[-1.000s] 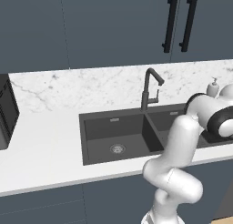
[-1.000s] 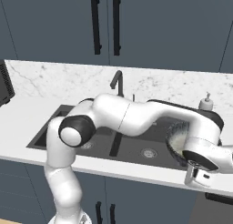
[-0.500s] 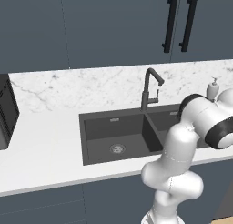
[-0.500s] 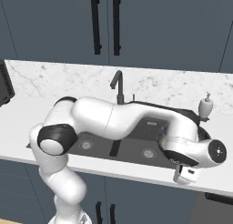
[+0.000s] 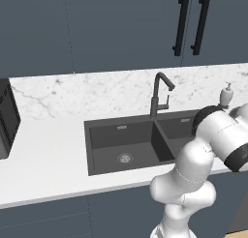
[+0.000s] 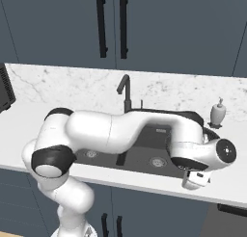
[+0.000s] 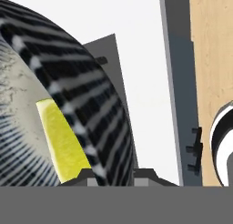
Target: Pick the lemon wedge from the sink and place it in the bowl. Then pick the bowl and place it in the microwave. Then close the microwave door and press the start button.
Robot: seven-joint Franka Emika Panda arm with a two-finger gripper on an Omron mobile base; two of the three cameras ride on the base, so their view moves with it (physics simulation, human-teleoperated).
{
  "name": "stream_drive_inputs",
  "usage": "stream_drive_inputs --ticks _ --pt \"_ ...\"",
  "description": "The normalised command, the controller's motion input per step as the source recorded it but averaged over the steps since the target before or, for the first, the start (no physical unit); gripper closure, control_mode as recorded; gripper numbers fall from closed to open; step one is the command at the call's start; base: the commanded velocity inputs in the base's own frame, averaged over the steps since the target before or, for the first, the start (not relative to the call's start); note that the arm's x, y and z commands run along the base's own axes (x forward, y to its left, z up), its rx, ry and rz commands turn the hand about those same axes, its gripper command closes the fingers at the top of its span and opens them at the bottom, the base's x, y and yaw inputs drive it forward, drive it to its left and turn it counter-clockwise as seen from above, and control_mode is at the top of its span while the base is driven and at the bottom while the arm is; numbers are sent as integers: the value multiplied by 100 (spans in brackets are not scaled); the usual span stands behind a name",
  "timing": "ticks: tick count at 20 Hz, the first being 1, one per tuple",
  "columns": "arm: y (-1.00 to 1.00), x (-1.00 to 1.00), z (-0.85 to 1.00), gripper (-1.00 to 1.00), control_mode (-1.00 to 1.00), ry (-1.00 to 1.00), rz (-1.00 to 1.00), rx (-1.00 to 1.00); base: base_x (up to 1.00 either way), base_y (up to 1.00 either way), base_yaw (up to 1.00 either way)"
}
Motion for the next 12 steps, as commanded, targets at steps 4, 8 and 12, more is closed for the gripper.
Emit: stream_drive_inputs --ticks 4,8,12 --pt "29 -35 4 100 -100 0 0 0 0 0 0" --pt "28 -38 0 100 -100 0 0 0 0 0 0" --pt "32 -11 0 100 -100 1 0 0 0 0 0"
